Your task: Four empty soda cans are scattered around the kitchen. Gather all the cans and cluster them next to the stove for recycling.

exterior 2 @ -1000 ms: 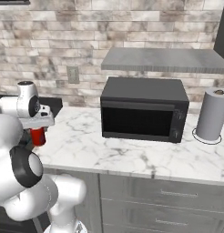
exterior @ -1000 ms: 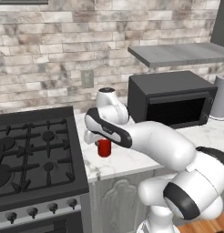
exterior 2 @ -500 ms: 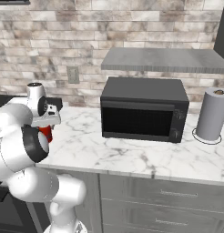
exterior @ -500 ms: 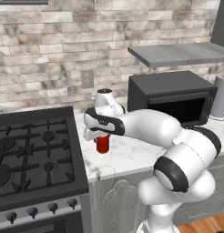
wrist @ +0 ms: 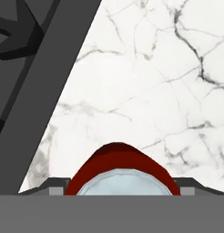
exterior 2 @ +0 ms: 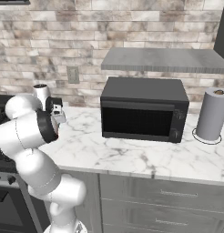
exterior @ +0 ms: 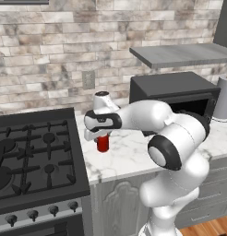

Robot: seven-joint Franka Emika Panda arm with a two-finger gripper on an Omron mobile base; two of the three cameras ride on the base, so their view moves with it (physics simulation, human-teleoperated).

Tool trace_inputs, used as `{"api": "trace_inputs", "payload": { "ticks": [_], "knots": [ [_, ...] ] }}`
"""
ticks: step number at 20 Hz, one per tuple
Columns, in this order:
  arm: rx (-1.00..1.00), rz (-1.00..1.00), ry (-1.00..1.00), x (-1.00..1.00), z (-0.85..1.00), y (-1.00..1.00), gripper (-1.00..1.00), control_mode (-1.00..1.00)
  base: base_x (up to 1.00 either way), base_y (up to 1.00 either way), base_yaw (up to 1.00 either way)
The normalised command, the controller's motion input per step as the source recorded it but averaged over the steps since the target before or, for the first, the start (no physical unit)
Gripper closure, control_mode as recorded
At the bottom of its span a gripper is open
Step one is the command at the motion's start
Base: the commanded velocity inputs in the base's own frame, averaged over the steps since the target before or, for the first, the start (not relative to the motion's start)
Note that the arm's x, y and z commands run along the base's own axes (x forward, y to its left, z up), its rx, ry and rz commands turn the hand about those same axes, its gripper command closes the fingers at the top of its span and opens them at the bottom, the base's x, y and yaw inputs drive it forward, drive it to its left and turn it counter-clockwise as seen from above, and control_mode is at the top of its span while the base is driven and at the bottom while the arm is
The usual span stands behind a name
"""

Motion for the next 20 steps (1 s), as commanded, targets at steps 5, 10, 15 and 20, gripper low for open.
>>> {"api": "trace_inputs", "payload": {
  "ticks": [5, 10, 15, 20],
  "knots": [
    [-0.01, -0.02, 0.0, 0.21, -0.35, 0.04, 1.0, -1.0, 0.0, 0.0, 0.0],
    [0.0, -0.01, 0.0, 0.1, -0.36, 0.01, 1.0, -1.0, 0.0, 0.0, 0.0],
    [0.0, -0.01, 0.0, 0.07, -0.34, 0.0, 1.0, -1.0, 0.0, 0.0, 0.0],
    [0.0, -0.02, 0.0, 0.0, -0.38, 0.0, 1.0, -1.0, 0.0, 0.0, 0.0]
  ]
}}
